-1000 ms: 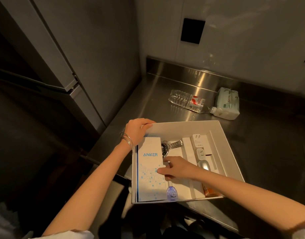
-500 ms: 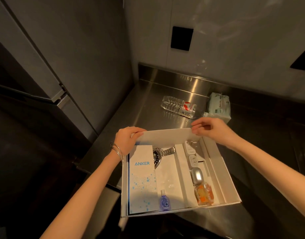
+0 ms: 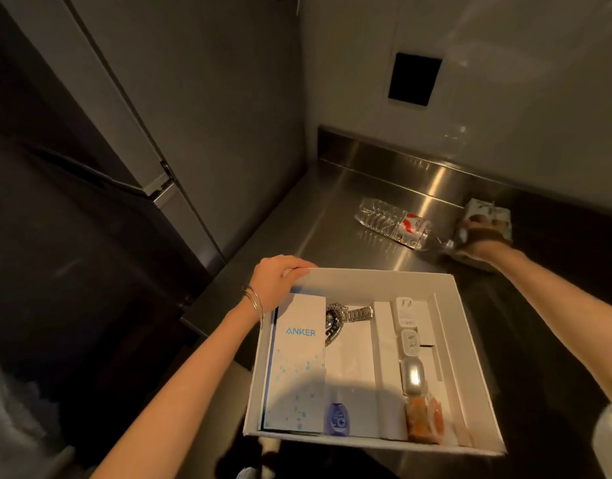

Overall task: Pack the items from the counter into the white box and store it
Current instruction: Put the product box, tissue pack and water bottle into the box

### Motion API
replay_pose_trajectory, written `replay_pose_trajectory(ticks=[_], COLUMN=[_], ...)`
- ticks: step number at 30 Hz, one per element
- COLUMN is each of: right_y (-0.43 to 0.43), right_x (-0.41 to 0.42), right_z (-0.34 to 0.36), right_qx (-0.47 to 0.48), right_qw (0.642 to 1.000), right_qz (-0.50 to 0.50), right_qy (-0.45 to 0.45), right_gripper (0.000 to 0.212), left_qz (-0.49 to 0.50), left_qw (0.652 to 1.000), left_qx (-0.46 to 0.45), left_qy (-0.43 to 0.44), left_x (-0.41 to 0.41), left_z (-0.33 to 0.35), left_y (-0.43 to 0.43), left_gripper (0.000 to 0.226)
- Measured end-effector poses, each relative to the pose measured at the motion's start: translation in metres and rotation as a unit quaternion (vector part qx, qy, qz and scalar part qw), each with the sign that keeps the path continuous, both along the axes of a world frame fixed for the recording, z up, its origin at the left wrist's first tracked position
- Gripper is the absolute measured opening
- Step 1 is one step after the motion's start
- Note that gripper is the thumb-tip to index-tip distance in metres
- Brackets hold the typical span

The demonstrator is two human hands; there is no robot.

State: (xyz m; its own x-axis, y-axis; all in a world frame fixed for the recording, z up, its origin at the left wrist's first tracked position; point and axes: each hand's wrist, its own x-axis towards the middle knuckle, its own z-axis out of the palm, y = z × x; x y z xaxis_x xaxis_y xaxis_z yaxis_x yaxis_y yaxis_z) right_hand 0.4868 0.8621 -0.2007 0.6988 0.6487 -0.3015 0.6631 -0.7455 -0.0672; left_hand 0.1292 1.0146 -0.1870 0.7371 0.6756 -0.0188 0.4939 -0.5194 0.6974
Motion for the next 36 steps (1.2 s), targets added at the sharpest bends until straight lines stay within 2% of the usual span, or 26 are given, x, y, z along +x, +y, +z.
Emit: replay_pose_trajectory(ticks=[2,8,17,20,23,25,29,32,34,36], right_y=[-0.002,-0.017,-0.028,-0.032,-0.038,-0.042,-0.06,-0.078,-0.086,-0.092], right_x=[0.007,0.001,-0.012,-0.019,-0.031,-0.048,-0.104,-0.147,-0.173,-0.197], right_z=[-0.009,-0.021,0.004,0.018,0.036,0.053,0.095,0.115,0.123,0.122], right_qx=[-0.057,0.048,0.178,0.193,0.217,0.239,0.327,0.366,0.389,0.396], right_qw=[0.998,0.997,0.984,0.981,0.976,0.97,0.942,0.913,0.891,0.883], right_qz=[0.026,0.045,-0.008,-0.012,-0.023,-0.022,0.066,0.18,0.234,0.247], right_qy=[0.006,-0.036,0.021,0.011,-0.001,-0.028,-0.028,-0.026,0.006,0.052], right_gripper=[0.051,0.034,0.028,0.013,0.009,0.018,0.023,0.022,0.022,0.026], left_qz=[0.002,0.007,0.009,0.004,0.004,0.002,-0.002,-0.005,-0.008,-0.012], left_qw=[1.0,1.0,1.0,1.0,1.0,1.0,1.0,1.0,1.0,0.999], left_qx=[0.0,-0.006,-0.004,0.001,0.007,0.011,0.012,0.007,0.005,0.005], left_qy=[0.006,0.007,-0.001,-0.002,0.0,-0.004,-0.015,-0.025,-0.029,-0.038], left_x=[0.0,0.0,-0.001,-0.001,0.0,0.001,0.001,0.001,0.001,0.001], left_z=[0.001,0.0,-0.002,-0.003,-0.003,-0.003,-0.004,-0.005,-0.005,-0.005], left_y=[0.0,0.0,0.0,0.0,0.0,0.0,0.001,0.001,0.001,0.001], left_gripper=[0.026,0.025,0.023,0.023,0.023,0.024,0.024,0.023,0.024,0.023])
